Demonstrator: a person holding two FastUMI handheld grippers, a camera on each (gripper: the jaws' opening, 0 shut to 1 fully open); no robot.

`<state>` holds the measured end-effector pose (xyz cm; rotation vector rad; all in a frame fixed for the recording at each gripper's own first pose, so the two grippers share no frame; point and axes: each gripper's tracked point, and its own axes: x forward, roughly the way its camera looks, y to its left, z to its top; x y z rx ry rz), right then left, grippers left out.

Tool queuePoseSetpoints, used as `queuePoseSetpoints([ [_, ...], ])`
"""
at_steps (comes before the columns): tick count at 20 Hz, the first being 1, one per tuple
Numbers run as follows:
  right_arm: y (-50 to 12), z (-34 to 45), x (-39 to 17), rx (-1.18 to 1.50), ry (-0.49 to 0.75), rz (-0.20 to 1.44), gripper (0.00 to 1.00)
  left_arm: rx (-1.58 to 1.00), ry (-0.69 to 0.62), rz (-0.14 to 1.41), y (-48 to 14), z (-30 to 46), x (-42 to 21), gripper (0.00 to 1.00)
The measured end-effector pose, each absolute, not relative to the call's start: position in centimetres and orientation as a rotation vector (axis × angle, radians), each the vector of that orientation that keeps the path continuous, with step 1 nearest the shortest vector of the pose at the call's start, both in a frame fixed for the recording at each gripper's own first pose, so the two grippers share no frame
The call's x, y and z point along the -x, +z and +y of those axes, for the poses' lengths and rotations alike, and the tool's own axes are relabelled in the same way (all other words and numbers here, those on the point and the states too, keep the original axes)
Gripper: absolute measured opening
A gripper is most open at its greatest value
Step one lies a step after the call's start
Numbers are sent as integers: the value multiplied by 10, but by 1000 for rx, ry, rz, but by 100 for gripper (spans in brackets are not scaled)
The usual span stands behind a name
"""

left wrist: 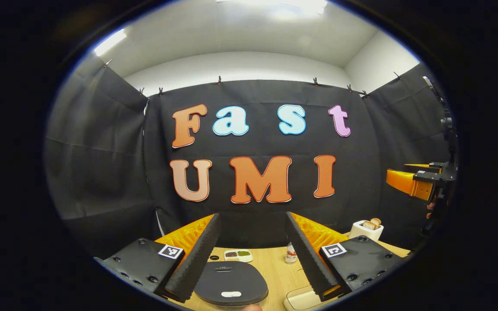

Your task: Close the left gripper, press the button to open the rice cooker; take a wooden spoon from the chopstick holder with the right hand, scoop a spoonful of rice and pour it into the rice cooker, then put the wooden spoon back into the chopstick holder.

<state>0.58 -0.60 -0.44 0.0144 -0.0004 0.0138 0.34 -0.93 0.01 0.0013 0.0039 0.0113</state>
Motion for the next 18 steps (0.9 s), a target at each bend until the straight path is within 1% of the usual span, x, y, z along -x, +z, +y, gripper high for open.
queuePoseSetpoints([
  [5, -10, -11, -10, -7, 10, 11, 93, -7, 26, 12, -4, -10, -7, 100],
  [6, -12, -13, -10, -5, 8, 16, 96, -17, 31, 18, -6, -10, -9, 96],
  [7, -13, -16, -9, -5, 3, 18, 93, -27, 31, 24, -9, -11, -9, 95],
  [10, -16, -20, -8, -9, -6, 26, 93, -58, 40, 34, -15, -13, -12, 96],
  [11, -19, -22, -8, -11, -8, 32, 93, -61, 34, 39, -16, -15, -12, 100],
  [12, -23, -23, -8, -15, -6, 46, 93, -61, 25, 46, -20, -18, -15, 100],
  [13, -27, -22, -8, -19, -4, 60, 90, -60, 17, 52, -22, -22, -16, 100],
  [14, -29, -22, -8, -20, -4, 67, 93, -62, 18, 53, -23, -22, -16, 95],
  [17, -31, -27, -7, -11, -6, 69, 93, -72, 16, 72, -29, -23, -18, 81],
  [18, -32, -28, -7, -5, -7, 70, 93, -79, 18, 89, -36, -26, -19, 63],
])
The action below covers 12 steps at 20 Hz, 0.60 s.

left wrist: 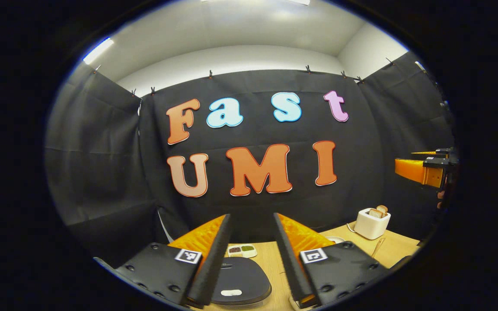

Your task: Close the left gripper, press the button to open the rice cooker; take a wooden spoon from the chopstick holder with the right hand, scoop a spoonful of rice and pour it into the rice cooker, then put the wooden spoon back into the chopstick holder.

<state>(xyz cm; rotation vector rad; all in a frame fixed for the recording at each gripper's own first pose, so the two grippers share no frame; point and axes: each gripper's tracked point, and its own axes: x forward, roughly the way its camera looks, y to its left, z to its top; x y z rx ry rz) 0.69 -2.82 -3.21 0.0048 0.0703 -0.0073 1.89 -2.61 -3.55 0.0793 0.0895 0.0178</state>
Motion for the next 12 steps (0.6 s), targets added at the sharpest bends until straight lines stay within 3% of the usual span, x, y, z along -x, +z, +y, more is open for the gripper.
queuePoseSetpoints([
  [2, -34, -33, -7, 1, -12, 71, 94, -97, 66, 114, -42, -16, -21, 26],
  [3, -35, -36, -6, 1, -16, 71, 94, -97, 51, 134, -48, -18, -24, 0],
  [4, -35, -37, -7, 0, -20, 70, 97, -97, 57, 159, -56, -20, -27, 3],
  [5, -37, -39, -7, 0, -26, 72, 94, -98, 57, 195, -65, -22, -30, 8],
  [6, -40, -42, -8, -1, -31, 77, 94, -95, 60, 239, -78, -19, -30, 3],
  [7, -43, -44, -7, -4, -33, 82, 94, -86, 55, 291, -91, -20, -33, 12],
  [9, -48, -45, -7, -13, -35, 88, 97, -69, 53, 387, -115, -22, -35, 12],
  [12, -55, -49, -9, -6, -41, 97, 94, -23, 63, 534, -151, -18, -36, 12],
])
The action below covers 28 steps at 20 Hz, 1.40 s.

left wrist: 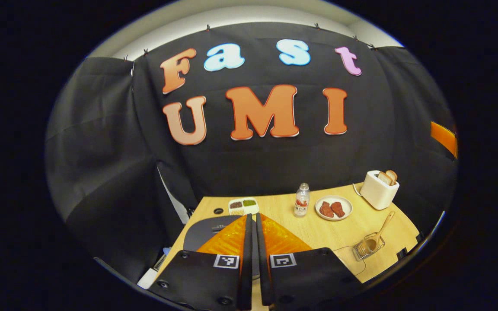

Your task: Close the left gripper, press the button to open the rice cooker; take a wooden spoon from the chopstick holder with the right hand, scoop a spoonful of rice and pour it into the rice cooker, then put the wooden spoon back into the chopstick holder.

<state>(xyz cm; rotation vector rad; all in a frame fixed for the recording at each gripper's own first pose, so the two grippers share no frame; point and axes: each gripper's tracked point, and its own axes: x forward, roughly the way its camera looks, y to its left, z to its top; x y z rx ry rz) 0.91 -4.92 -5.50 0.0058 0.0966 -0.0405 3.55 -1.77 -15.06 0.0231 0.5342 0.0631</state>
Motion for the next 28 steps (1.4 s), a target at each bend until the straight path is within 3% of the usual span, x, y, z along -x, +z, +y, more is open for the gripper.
queuePoseSetpoints([
  [9, -83, -60, -17, 29, -63, 144, 94, 157, 103, 861, -237, -3, -35, 12],
  [12, -95, -68, -18, 24, -78, 173, 94, 237, 125, 995, -266, 11, -34, 6],
  [17, -113, -81, -19, 25, -103, 204, 94, 445, 152, 1204, -301, 27, -26, 11],
  [22, -136, -92, -14, 44, -100, 253, 97, 570, 169, 1297, -325, 37, -11, 11],
  [23, -141, -95, -12, 50, -101, 260, 94, 583, 171, 1278, -323, 38, -13, 14],
  [25, -149, -96, -13, 51, -101, 280, 94, 582, 187, 1283, -324, 43, -10, 9],
  [26, -154, -95, -13, 47, -95, 292, 94, 576, 193, 1282, -329, 43, -10, 1],
  [28, -163, -93, -14, 39, -86, 307, 94, 548, 203, 1253, -329, 43, -7, 7],
])
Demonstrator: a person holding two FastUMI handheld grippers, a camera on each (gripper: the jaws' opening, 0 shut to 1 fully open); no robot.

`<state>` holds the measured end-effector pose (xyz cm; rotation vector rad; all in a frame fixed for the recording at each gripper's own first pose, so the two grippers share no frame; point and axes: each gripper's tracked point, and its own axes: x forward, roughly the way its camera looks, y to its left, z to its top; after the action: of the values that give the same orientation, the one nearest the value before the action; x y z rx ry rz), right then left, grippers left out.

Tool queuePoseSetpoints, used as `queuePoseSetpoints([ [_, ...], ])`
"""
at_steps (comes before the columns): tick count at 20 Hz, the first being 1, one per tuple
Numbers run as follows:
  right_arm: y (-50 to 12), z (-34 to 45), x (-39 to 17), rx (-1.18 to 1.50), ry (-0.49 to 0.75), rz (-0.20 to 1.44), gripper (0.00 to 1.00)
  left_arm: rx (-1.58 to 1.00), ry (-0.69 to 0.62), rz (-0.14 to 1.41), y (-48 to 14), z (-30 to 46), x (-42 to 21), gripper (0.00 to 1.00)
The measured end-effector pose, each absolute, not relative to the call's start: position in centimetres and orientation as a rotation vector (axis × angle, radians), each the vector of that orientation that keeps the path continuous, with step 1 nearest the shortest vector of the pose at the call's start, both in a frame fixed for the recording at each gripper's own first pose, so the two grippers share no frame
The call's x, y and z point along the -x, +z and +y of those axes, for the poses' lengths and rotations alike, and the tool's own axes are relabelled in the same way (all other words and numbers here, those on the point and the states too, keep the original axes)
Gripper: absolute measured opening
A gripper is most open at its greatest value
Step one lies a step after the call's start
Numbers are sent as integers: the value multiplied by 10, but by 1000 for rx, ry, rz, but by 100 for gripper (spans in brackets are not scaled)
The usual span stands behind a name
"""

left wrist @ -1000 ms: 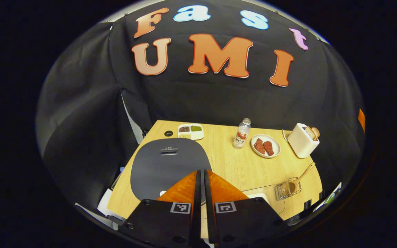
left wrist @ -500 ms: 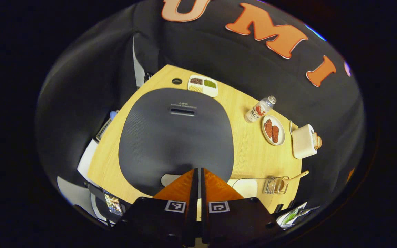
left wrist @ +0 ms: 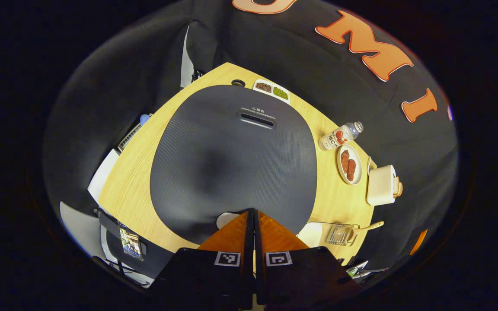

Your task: Close the left gripper, press the button to open the rice cooker; take a wooden spoon from the chopstick holder with the right hand, scoop a spoonful of rice and pour it into the rice cooker, then put the wooden spoon back into the chopstick holder.

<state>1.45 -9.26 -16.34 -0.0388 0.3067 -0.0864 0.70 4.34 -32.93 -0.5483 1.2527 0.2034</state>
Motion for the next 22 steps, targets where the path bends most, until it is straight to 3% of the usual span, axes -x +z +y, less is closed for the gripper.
queuePoseSetpoints([
  [3, -190, -91, -21, 25, -83, 362, 94, 464, 171, 1159, -324, 39, -6, 8],
  [6, -235, -99, -21, 21, -95, 479, 94, 346, 170, 967, -308, 40, -5, 7],
  [12, -333, -130, 3, -26, -124, 724, 94, 49, 210, 562, -216, 50, -15, 6],
  [14, -363, -139, 7, -34, -121, 803, 94, -19, 196, 485, -183, 37, -13, 0],
  [15, -374, -142, 8, -41, -118, 833, 93, -21, 191, 474, -177, 31, -8, 6],
  [19, -403, -146, -7, -91, -91, 885, 89, -14, 184, 432, -171, 18, 12, 10],
  [22, -425, -143, -17, -148, -74, 932, 83, -33, 187, 418, -167, 6, 29, 31],
])
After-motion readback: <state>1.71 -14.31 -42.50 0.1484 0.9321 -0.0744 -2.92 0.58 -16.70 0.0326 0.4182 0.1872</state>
